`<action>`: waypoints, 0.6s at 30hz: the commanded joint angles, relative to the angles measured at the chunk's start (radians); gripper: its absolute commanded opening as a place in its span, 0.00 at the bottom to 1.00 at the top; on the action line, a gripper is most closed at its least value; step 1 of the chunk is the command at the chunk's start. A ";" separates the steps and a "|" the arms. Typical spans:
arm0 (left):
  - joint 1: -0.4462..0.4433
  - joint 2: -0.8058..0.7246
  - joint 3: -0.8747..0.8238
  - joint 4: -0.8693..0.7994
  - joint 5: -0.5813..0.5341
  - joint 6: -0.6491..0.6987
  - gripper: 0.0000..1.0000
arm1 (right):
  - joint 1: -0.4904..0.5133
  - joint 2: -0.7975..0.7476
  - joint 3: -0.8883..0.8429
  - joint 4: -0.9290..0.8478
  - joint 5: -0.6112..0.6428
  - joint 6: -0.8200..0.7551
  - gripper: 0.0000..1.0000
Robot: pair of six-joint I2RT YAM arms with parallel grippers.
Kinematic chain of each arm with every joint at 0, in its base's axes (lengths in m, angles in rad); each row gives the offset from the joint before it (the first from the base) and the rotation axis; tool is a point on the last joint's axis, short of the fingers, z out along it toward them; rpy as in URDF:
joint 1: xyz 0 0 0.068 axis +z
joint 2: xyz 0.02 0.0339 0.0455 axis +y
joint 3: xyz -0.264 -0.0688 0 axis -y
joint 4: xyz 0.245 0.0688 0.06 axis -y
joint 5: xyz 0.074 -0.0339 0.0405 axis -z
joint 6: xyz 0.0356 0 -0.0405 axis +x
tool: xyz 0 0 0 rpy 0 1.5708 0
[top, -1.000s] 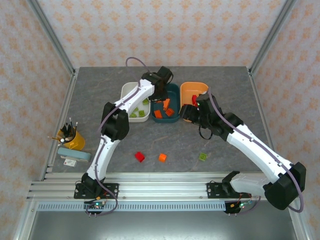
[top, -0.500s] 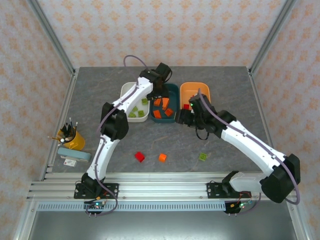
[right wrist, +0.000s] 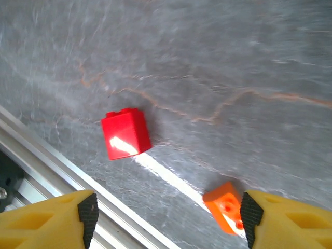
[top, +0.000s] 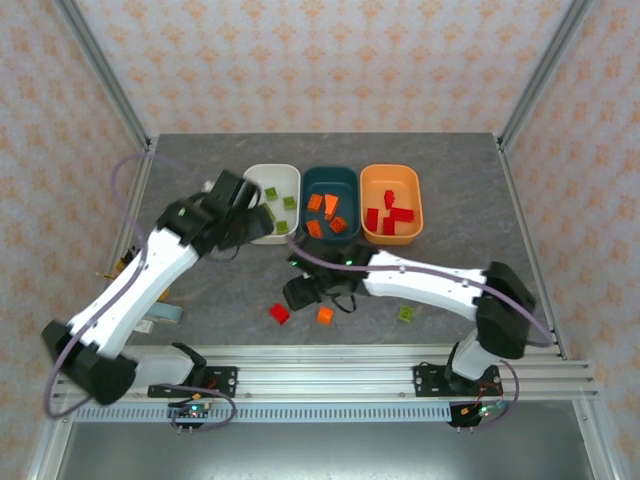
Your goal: Sort the legos into containers by color
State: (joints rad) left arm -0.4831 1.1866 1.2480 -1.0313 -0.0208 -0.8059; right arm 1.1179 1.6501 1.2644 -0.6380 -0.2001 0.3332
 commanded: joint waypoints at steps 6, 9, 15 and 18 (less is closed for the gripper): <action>0.005 -0.463 -0.293 -0.293 -0.116 -0.162 0.75 | 0.066 0.258 0.207 -0.085 -0.007 -0.074 0.78; 0.006 -0.548 -0.319 -0.354 -0.113 -0.189 0.75 | 0.074 0.319 0.244 -0.098 -0.014 -0.073 0.76; 0.006 -0.611 -0.339 -0.391 -0.101 -0.208 0.75 | 0.075 0.415 0.296 -0.115 -0.019 -0.075 0.61; 0.005 -0.610 -0.344 -0.384 -0.094 -0.208 0.75 | 0.075 0.448 0.318 -0.114 -0.023 -0.069 0.56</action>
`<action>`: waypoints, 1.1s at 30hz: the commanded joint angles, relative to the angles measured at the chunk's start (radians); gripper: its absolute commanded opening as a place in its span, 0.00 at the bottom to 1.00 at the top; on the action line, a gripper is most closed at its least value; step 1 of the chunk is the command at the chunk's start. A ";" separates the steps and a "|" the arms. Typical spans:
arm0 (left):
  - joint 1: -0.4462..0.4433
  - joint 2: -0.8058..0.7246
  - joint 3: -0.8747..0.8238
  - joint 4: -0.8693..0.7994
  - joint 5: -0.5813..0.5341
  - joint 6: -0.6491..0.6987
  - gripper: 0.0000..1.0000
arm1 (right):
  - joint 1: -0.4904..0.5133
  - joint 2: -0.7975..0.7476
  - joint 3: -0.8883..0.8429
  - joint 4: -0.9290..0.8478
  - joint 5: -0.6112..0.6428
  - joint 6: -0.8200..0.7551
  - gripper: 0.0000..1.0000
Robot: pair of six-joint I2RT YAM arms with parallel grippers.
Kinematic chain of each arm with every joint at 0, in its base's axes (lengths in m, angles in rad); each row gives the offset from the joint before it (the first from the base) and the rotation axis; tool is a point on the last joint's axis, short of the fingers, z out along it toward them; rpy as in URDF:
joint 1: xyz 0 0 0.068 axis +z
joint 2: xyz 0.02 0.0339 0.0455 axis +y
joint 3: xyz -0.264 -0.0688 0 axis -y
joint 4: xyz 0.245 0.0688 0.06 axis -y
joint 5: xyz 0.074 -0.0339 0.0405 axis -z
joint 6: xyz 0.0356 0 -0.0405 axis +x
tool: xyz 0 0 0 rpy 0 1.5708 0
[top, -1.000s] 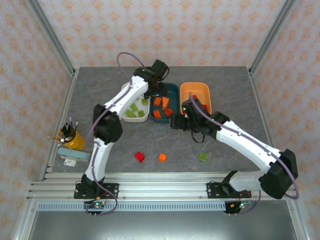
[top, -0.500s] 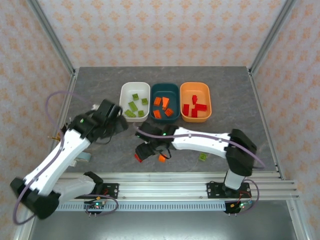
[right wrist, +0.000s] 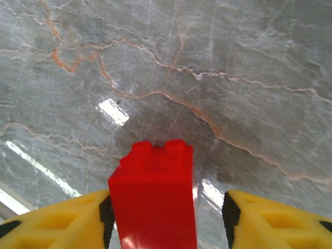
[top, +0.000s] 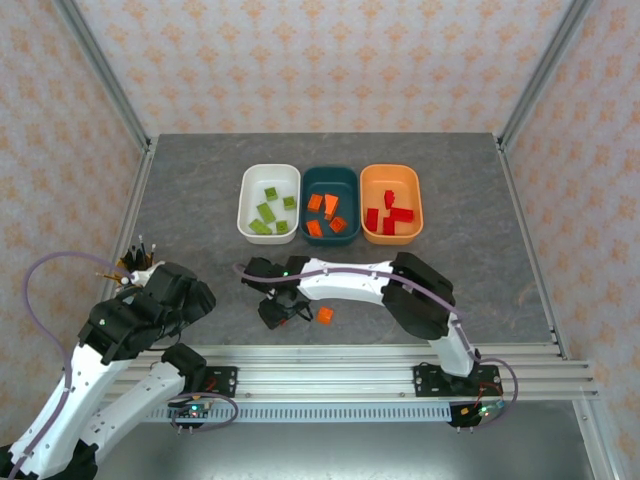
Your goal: Sort the legos into containers by color
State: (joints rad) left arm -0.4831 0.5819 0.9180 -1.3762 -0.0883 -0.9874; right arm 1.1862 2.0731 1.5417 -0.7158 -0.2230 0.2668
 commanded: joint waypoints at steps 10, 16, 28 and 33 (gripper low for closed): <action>0.005 -0.011 -0.106 0.136 0.128 0.051 0.74 | -0.004 0.018 0.034 -0.036 0.054 0.044 0.26; 0.005 0.048 -0.143 0.388 0.327 0.108 0.74 | -0.127 -0.206 -0.030 -0.057 0.134 0.100 0.23; -0.047 0.532 0.088 0.699 0.380 0.182 0.75 | -0.716 -0.319 -0.052 -0.051 0.099 0.065 0.22; -0.081 0.712 0.203 0.746 0.378 0.194 0.75 | -0.814 -0.073 0.195 -0.091 0.074 0.044 0.22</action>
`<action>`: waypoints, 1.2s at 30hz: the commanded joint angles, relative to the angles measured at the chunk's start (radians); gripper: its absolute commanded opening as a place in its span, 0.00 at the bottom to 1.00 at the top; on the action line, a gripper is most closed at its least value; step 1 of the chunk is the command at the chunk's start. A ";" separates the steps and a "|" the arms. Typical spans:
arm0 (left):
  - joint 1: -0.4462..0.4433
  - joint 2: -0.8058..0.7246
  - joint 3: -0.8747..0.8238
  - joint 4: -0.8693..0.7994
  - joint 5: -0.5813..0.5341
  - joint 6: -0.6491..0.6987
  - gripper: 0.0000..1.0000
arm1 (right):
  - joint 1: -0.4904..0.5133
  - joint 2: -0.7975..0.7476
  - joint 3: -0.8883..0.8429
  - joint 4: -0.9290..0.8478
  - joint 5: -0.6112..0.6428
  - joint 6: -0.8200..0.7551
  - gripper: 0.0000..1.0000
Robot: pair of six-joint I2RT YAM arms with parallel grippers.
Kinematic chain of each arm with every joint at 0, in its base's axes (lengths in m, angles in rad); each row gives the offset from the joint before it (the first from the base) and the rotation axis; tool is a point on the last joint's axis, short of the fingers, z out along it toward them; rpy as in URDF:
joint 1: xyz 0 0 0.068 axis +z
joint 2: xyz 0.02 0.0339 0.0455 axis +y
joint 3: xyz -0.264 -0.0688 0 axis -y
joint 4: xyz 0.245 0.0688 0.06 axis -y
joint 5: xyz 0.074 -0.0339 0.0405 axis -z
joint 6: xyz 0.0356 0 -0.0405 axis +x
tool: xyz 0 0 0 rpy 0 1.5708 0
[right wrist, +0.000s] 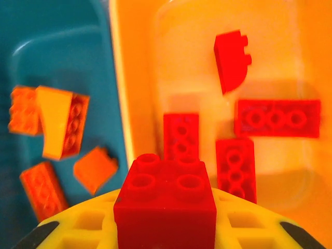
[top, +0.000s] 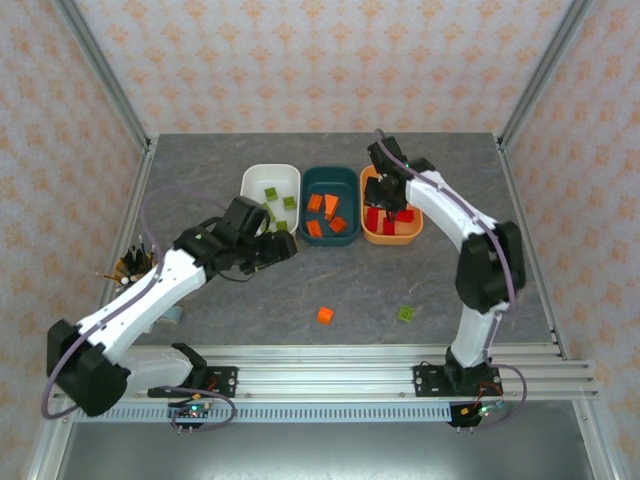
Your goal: Sort the legos into containers by color
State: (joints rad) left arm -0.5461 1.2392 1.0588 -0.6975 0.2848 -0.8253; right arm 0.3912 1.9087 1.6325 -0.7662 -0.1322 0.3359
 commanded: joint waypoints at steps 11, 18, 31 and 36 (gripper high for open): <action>-0.058 0.237 0.199 0.066 0.014 0.048 0.74 | -0.094 0.415 0.461 -0.159 -0.043 -0.009 0.27; -0.086 0.298 0.270 0.022 0.032 0.075 0.74 | -0.094 0.373 0.468 -0.170 -0.039 -0.008 0.55; -0.249 0.505 0.475 -0.090 0.074 0.066 0.73 | -0.050 -0.148 0.112 -0.324 0.030 0.134 0.58; -0.365 0.633 0.580 -0.129 0.060 0.084 0.73 | -0.008 -0.458 -0.176 -0.434 0.009 0.287 0.58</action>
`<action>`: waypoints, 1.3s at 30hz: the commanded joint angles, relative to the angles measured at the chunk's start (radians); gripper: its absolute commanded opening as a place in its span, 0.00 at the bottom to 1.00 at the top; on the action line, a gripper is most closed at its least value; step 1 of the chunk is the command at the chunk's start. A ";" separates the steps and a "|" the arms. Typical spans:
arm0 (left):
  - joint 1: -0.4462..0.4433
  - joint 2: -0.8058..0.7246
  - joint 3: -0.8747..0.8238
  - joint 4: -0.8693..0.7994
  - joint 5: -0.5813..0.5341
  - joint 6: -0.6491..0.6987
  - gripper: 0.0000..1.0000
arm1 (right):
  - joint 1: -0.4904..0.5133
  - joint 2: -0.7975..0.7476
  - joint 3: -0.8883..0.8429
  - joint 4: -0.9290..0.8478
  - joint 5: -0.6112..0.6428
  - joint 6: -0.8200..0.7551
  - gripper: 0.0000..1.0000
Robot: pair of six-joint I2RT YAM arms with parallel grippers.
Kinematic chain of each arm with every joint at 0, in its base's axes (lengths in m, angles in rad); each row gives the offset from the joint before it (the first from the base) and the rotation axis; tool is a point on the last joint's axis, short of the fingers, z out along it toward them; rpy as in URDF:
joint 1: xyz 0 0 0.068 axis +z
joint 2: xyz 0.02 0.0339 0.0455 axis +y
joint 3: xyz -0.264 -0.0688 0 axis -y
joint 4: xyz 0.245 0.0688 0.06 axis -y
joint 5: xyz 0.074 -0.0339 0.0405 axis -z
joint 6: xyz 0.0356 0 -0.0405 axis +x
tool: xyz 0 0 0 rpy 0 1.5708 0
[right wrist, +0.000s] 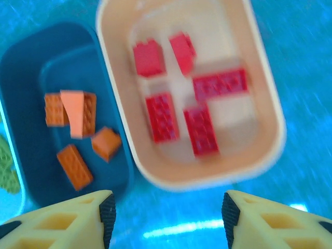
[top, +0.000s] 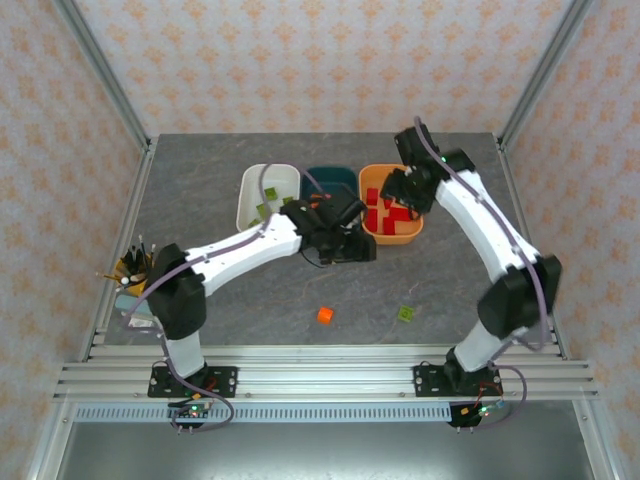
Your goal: Sort the legos into containers by color
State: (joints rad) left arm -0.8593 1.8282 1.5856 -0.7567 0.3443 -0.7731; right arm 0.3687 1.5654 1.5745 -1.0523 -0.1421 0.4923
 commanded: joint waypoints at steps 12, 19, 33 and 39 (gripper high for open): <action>-0.251 0.367 0.335 -0.175 -0.099 0.104 0.76 | 0.015 -0.676 -0.317 -0.416 0.189 0.492 0.64; -0.280 0.527 0.513 -0.239 -0.110 0.132 0.76 | 0.015 -0.699 -0.198 -0.407 0.234 0.439 0.69; -0.294 0.654 0.616 -0.263 -0.098 0.139 0.43 | 0.016 -0.723 -0.235 -0.370 0.213 0.431 0.67; -0.291 0.618 0.600 -0.285 -0.178 0.138 0.30 | 0.014 -0.719 -0.241 -0.340 0.197 0.399 0.67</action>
State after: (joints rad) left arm -1.1458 2.4638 2.1799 -0.9894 0.2443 -0.6411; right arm 0.3847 0.8486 1.3449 -1.4136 0.0460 0.9215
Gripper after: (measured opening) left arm 0.330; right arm 0.672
